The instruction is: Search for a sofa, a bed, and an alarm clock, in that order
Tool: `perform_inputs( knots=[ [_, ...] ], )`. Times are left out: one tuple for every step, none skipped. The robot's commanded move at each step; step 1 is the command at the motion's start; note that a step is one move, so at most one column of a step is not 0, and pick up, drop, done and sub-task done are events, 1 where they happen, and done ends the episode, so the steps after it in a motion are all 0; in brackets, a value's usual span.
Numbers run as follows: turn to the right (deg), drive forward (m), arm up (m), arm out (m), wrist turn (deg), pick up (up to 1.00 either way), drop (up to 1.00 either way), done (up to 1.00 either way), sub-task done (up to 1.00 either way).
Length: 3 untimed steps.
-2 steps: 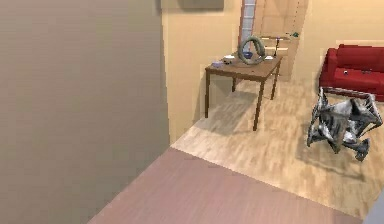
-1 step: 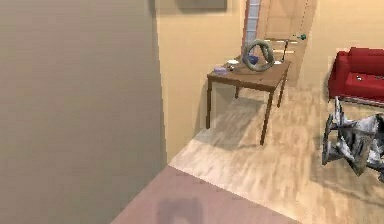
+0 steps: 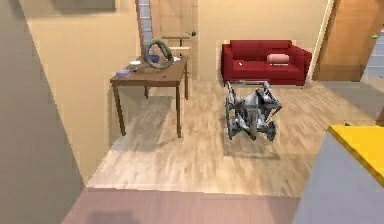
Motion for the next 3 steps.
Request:
perform_inputs(
  knots=[
    [0.0,1.0,0.0,0.0,0.0,0.0,0.0,0.0,0.0],
    [24.0,0.0,0.0,0.0,0.0,0.0,0.0,0.0,0.0],
    [0.0,0.05,0.0,0.0,0.0,0.0,0.0,0.0,0.0]
  ],
)
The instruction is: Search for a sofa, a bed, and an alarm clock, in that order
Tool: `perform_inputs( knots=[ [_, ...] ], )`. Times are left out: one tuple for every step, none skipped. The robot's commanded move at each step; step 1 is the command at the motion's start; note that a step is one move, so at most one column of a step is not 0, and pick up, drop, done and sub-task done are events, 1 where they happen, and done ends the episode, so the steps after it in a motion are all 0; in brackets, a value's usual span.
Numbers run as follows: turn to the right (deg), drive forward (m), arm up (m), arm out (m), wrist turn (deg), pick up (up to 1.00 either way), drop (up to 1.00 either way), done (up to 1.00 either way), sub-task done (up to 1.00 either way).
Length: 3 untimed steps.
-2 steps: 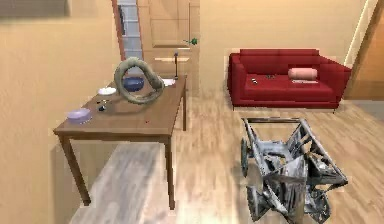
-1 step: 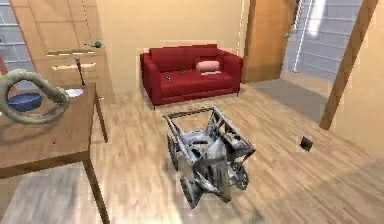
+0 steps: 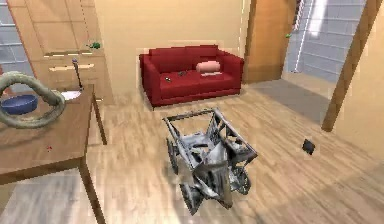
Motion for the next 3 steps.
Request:
perform_inputs(
  knots=[
    [21.0,0.0,0.0,0.0,0.0,0.0,0.0,0.0,0.0],
    [0.0,0.45,0.0,0.0,0.0,0.0,0.0,0.0,0.0],
    [45.0,0.0,0.0,0.0,0.0,0.0,0.0,0.0,0.0]
  ],
)
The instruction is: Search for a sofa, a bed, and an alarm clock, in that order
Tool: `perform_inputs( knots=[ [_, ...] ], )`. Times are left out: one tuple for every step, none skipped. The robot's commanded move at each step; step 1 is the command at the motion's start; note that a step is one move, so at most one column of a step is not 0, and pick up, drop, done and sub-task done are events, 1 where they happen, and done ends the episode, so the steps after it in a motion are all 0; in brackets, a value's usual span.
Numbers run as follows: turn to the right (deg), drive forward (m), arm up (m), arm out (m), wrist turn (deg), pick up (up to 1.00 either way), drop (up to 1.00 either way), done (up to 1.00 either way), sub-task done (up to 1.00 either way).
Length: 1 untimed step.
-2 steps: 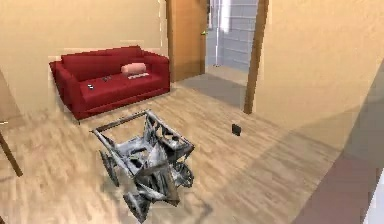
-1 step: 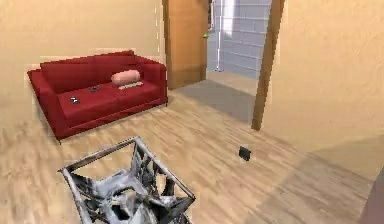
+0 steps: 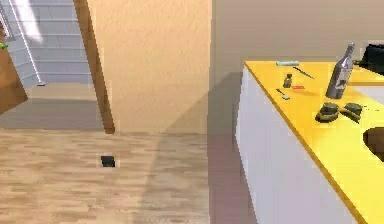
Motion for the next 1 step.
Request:
perform_inputs(
  knots=[
    [0.0,0.45,0.0,0.0,0.0,0.0,0.0,0.0,0.0]
  ],
)
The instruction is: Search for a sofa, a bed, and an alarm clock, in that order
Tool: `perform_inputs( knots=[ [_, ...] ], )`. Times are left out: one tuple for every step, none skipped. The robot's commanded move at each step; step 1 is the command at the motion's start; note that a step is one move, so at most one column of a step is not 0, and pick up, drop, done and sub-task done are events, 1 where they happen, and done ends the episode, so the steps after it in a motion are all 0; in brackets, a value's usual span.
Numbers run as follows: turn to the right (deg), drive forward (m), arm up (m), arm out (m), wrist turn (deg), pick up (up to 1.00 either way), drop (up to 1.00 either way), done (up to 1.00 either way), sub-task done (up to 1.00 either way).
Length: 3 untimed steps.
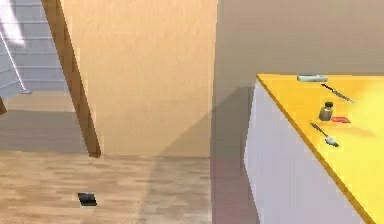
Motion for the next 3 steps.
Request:
perform_inputs(
  knots=[
    [-36.0,0.0,0.0,0.0,0.0,0.0,0.0,0.0,0.0],
    [0.0,0.65,0.0,0.0,0.0,0.0,0.0,0.0,0.0],
    [-33.0,0.0,0.0,0.0,0.0,0.0,0.0,0.0,0.0]
  ],
)
